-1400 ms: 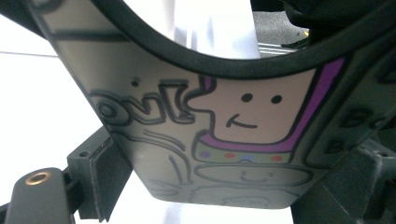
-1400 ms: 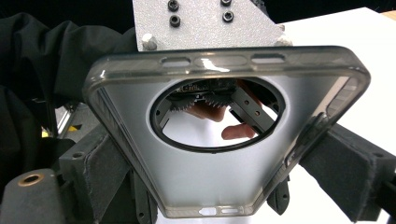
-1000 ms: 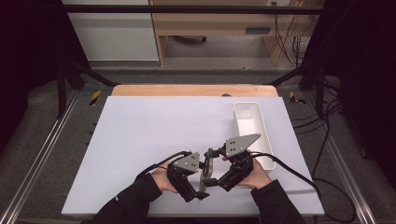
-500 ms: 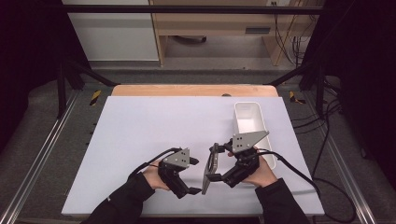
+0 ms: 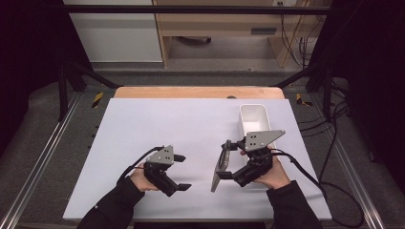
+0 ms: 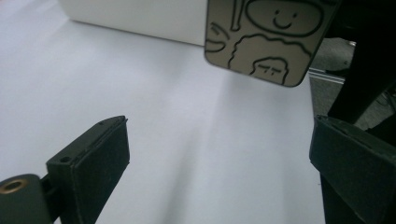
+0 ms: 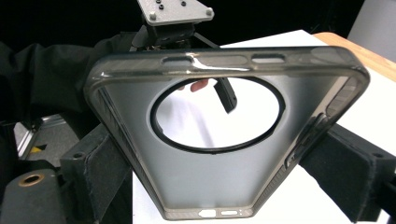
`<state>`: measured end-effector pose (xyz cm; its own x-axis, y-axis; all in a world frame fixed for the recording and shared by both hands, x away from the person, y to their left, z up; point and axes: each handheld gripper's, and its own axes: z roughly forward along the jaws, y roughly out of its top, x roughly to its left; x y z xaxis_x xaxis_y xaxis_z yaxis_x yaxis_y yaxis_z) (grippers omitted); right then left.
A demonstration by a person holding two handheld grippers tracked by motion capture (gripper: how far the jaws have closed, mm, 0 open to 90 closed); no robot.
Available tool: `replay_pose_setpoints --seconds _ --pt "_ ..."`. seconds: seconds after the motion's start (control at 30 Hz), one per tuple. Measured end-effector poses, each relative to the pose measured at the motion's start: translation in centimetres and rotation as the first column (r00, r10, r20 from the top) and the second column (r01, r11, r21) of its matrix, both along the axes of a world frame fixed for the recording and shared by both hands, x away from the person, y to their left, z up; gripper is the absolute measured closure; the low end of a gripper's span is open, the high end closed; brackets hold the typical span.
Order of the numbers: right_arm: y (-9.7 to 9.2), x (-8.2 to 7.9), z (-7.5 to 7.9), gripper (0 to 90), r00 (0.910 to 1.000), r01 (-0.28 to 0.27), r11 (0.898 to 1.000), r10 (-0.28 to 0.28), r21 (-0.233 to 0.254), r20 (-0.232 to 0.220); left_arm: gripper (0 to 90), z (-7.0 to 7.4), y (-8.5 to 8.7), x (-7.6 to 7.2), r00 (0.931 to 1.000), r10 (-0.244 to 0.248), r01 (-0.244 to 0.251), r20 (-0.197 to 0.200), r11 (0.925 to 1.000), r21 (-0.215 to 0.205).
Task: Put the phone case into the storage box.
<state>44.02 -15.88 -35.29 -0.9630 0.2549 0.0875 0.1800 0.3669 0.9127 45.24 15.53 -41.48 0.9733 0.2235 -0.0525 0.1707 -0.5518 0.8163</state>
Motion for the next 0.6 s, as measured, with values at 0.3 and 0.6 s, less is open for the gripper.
replay_pose_setpoints --seconds 0.3,0.6 --pt "-0.9 0.2 0.9 11.8 0.9978 0.066 0.998 -0.066 0.017 0.007 4.4 -0.4 3.6 0.1 0.9877 0.157 -0.156 0.003 0.9869 -0.041" --pt "-1.6 0.5 1.6 11.9 0.9889 0.148 0.989 -0.148 0.015 0.013 4.4 -0.9 6.8 0.1 0.9568 0.291 -0.290 0.001 0.9537 -0.080"
